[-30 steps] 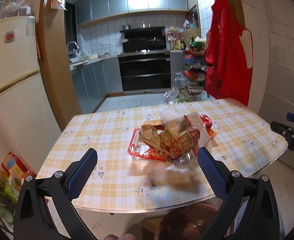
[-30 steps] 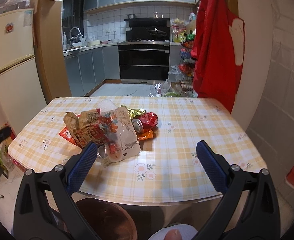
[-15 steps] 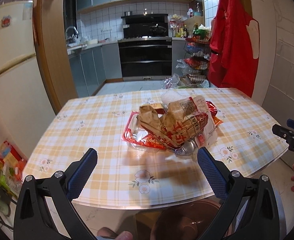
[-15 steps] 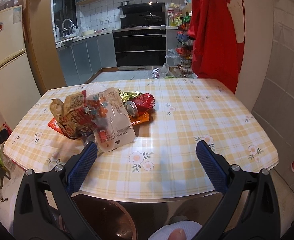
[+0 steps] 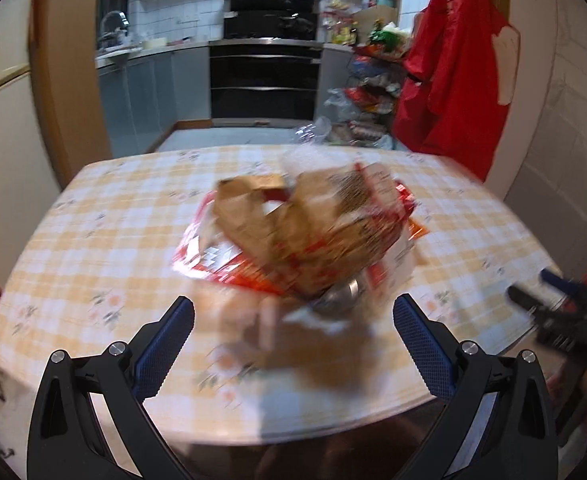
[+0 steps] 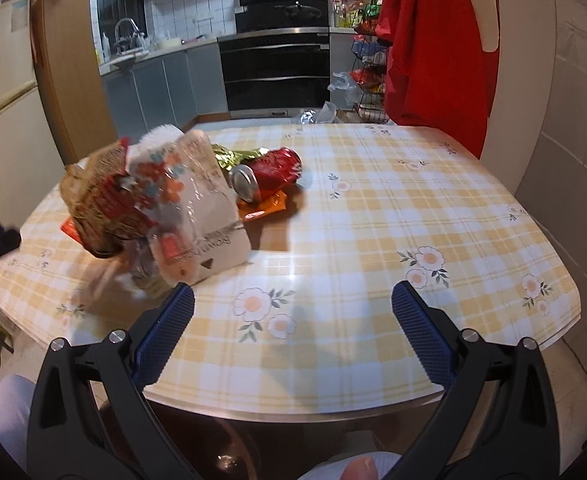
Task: Collect trash
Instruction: 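Reach both tools into the pile and close each on a bag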
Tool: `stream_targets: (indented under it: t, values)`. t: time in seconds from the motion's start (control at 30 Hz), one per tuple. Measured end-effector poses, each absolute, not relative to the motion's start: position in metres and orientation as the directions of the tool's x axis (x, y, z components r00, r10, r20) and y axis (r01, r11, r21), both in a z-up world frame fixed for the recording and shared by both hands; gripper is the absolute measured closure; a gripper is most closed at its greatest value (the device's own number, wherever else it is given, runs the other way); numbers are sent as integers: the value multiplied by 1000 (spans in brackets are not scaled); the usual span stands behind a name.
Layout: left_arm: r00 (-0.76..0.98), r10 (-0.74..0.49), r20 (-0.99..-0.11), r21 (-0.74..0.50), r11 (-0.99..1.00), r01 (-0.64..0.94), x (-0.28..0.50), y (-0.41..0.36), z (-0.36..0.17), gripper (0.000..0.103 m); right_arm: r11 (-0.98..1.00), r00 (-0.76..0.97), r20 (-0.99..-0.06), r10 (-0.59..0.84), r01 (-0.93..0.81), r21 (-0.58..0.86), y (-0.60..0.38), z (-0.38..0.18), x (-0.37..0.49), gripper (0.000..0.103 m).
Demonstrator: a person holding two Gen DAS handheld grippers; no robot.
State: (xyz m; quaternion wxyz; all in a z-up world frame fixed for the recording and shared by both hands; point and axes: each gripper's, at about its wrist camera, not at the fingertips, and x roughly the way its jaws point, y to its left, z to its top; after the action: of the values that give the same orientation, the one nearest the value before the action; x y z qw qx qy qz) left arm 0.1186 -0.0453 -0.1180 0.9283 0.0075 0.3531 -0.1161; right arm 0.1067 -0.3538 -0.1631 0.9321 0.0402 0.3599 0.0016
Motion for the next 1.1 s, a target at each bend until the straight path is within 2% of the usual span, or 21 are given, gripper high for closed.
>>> stream_targets:
  t: [0.23, 0.33, 0.57, 0.63, 0.67, 0.7, 0.77, 0.9, 1.1]
  values:
    - [767, -132, -628, 240, 905, 352, 140, -94, -160, 10, 994, 724, -689, 39, 43, 102, -369, -179, 118, 6]
    - [806, -89, -585, 372, 854, 364, 148, -109, -176, 11, 993, 717, -696, 31, 56, 102, -373, -186, 122, 6]
    - [838, -64, -542, 497, 779, 382, 173, -134, -193, 11, 995, 706, -707, 45, 35, 98, -371, -194, 128, 6]
    - [839, -66, -540, 502, 775, 384, 179, -137, -196, 13, 995, 701, -711, 55, 18, 95, -368, -196, 131, 6]
    - [834, -79, -546, 490, 777, 394, 181, -137, -197, 26, 996, 699, -713, 59, 10, 92, -367, -197, 132, 6]
    - [826, -91, -556, 474, 781, 406, 182, -136, -196, 35, 996, 699, -713, 64, -2, 88, -364, -197, 134, 6]
    - [827, -99, -554, 438, 810, 390, 181, -130, -191, 42, 997, 700, -711, 69, -23, 73, -360, -197, 136, 6]
    - [842, -132, -523, 381, 848, 369, 170, -111, -176, 47, 995, 709, -698, 95, -82, 53, -348, -194, 144, 6]
    - [859, -155, -488, 283, 903, 323, 159, -82, -152, 48, 975, 724, -662, 195, -218, 48, -323, -186, 168, 6]
